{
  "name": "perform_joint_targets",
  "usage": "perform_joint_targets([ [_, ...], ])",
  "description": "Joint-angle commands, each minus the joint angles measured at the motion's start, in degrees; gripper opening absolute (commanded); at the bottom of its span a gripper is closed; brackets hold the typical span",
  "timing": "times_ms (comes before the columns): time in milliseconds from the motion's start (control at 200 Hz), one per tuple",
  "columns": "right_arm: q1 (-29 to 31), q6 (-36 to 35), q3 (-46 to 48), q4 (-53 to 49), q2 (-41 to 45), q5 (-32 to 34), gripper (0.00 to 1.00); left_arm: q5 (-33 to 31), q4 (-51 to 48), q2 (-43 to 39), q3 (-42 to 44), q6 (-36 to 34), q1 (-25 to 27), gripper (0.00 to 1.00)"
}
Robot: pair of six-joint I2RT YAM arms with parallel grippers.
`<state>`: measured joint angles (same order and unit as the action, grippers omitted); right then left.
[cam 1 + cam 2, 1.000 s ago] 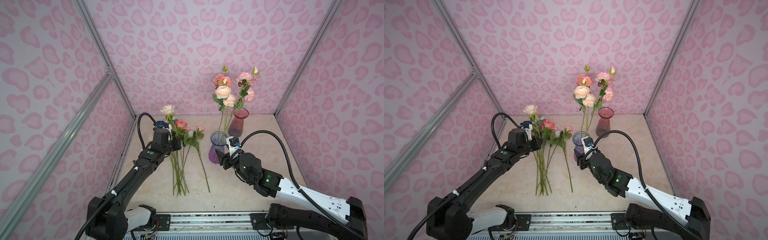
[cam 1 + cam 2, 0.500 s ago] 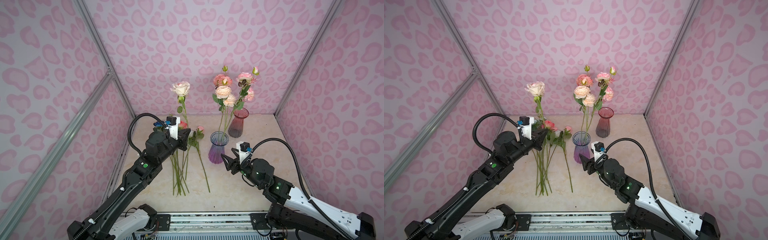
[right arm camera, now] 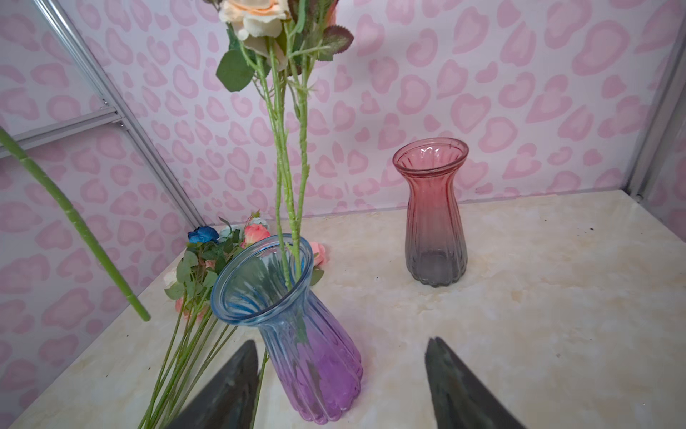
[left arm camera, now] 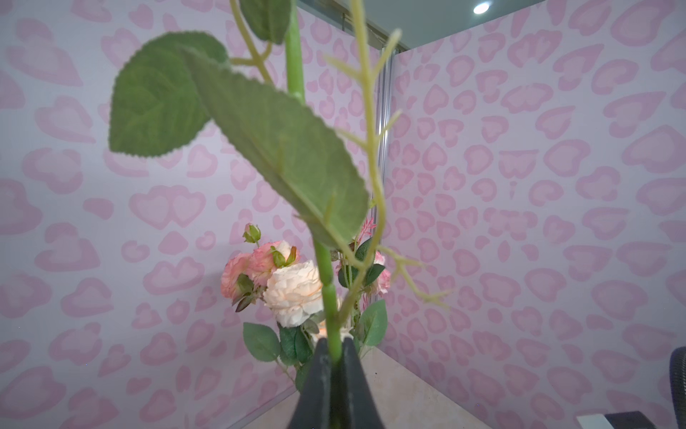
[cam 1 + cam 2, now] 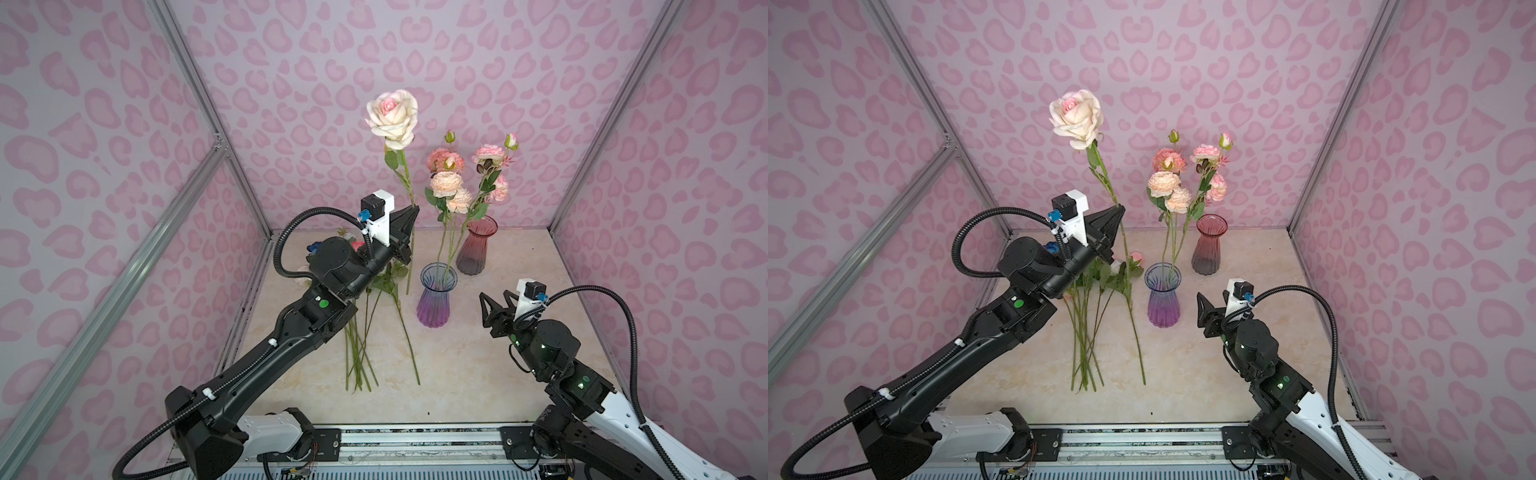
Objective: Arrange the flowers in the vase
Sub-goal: 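Lift the white-pink rose upward with the left gripper while the right gripper draws back, then lower the white-pink rose stem into the purple-blue vase with the left gripper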
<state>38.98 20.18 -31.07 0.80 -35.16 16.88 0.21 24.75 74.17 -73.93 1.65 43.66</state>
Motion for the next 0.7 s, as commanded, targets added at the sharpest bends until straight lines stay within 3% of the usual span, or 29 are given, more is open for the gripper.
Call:
perform_joint_targets([
  [0,-1.0,2.0,0.2,-0.9,0.6,-0.8,0.71,-0.7,13.8,2.7,0.4,-2.7,1.1,0.03],
  [260,-2.2,1.3,-0.7,-0.6,-1.1,-2.1,0.71,0.5,19.0,5.5,-0.1,-2.9,3.2,0.03],
  [695,-2.3,2.8,0.9,0.7,-1.9,-2.1,0.71,0.5,11.7,13.0,-0.4,-1.0,4.7,0.03],
])
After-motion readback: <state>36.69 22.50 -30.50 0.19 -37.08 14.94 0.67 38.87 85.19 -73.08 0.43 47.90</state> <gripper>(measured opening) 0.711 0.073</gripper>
